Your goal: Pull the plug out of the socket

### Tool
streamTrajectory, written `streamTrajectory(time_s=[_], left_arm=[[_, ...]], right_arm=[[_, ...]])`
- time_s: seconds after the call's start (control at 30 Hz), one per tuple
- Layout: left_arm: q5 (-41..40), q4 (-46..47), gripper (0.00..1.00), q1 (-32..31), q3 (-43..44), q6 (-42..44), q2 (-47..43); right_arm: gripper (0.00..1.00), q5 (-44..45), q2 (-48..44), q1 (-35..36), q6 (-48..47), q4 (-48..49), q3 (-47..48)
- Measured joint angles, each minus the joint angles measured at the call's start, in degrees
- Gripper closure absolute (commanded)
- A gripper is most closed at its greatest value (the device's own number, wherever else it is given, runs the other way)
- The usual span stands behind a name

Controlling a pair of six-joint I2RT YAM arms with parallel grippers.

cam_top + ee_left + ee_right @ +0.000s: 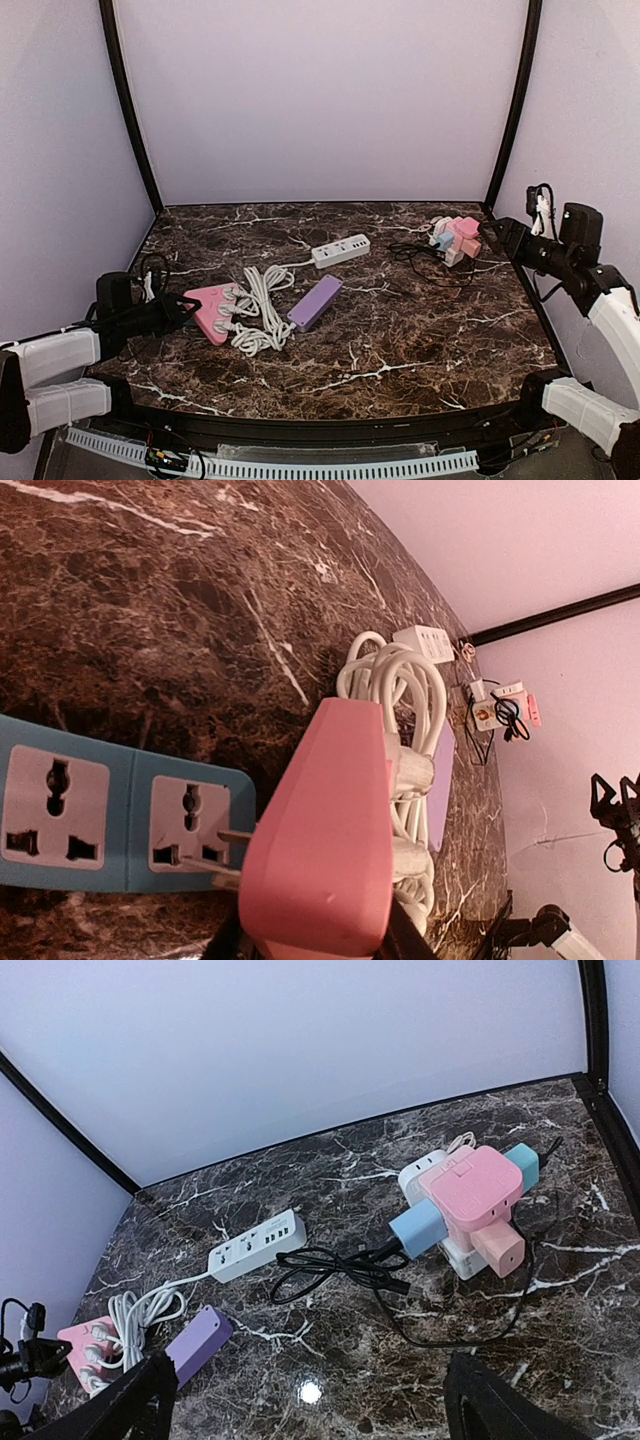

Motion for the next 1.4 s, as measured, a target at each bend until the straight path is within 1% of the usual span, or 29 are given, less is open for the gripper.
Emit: streamTrajectory(time_s=[0.13, 0.3, 0.33, 0.47, 0.53, 0.7, 0.87, 0.93, 1.0, 1.03, 1.07, 1.1, 1.13, 1.17, 1.2, 1.27, 1.3, 1.4], left_arm=[[-0.63, -0.61, 0.79, -4.26, 1.33, 1.27, 0.33], [-0.96, -0.66, 0.80, -9.29, 3.72, 2.38, 3.26], [-1.07, -0.70, 0.80, -10.36, 4.22, 2.69, 3.74], [-2.43, -1.53, 0.81, -16.92, 7.80, 4.22, 6.75], [-3.04, -1.42, 0.83, -20.02, 9.29, 4.57, 8.85], [-5.46, 1.68, 0.83, -27.58, 13.18, 4.33, 15.58], [-7.19, 5.27, 0.83, -35.08, 17.77, 3.52, 23.23], [-7.32, 6.36, 0.79, -36.59, 18.82, 3.15, 25.14], [-7.39, 7.54, 0.69, -37.31, 18.93, 2.69, 26.14], [-7.50, 7.67, 0.60, -37.38, 18.93, 2.54, 26.25], [-7.61, 7.65, 0.56, -37.38, 18.93, 2.38, 26.25], [-7.74, 7.43, 0.47, -37.44, 18.95, 2.56, 26.25], [-8.00, 6.51, 0.43, -37.64, 18.99, 2.60, 26.25], [-8.37, 5.31, 0.34, -37.88, 19.04, 2.82, 26.27], [-8.81, 3.85, 0.30, -38.01, 19.08, 2.89, 26.18], [-9.94, 0.17, 0.17, -38.23, 19.30, 3.30, 25.83], [-10.12, -0.35, 0.15, -38.27, 19.34, 3.63, 25.53], [-12.11, -5.95, 0.12, -38.07, 20.63, 4.39, 23.32]], right_arm=[[0.09, -0.33, 0.17, 0.81, 0.44, 0.17, -1.22], [0.09, -0.33, 0.85, 3.04, 0.61, 0.37, -1.49], [0.07, -0.33, 0.85, 3.45, 0.61, 0.37, -1.53], [0.07, -0.44, 0.63, 5.92, 0.39, 0.90, -2.14], [0.07, -0.52, 0.26, 7.19, 0.39, 1.62, -2.80], [0.09, -0.48, -0.61, 10.91, 0.76, 3.37, -4.57], [0.10, 0.02, 1.36, 15.76, 1.31, 4.09, -4.83], [0.11, 0.42, 2.45, 17.84, 1.70, 4.55, -4.83], [0.11, 0.70, 3.37, 19.87, 1.86, 5.29, -4.87], [0.11, 0.98, 3.67, 20.79, 1.84, 5.57, -4.90], [0.11, 1.42, 4.13, 22.10, 1.84, 6.08, -4.87], [0.11, 1.66, 4.52, 23.12, 1.70, 6.38, -4.87], [0.12, 1.97, 4.96, 24.11, 1.57, 6.58, -4.85], [0.12, 2.49, 5.60, 25.40, 1.29, 6.56, -4.76], [0.13, 2.86, 6.10, 26.32, 0.96, 6.56, -4.63], [0.13, 3.80, 7.32, 28.33, 0.37, 6.56, -4.24], [0.13, 4.68, 7.96, 29.55, 0.09, 6.54, -4.00], [0.14, 6.01, 9.46, 32.92, -0.85, 6.60, -3.21]])
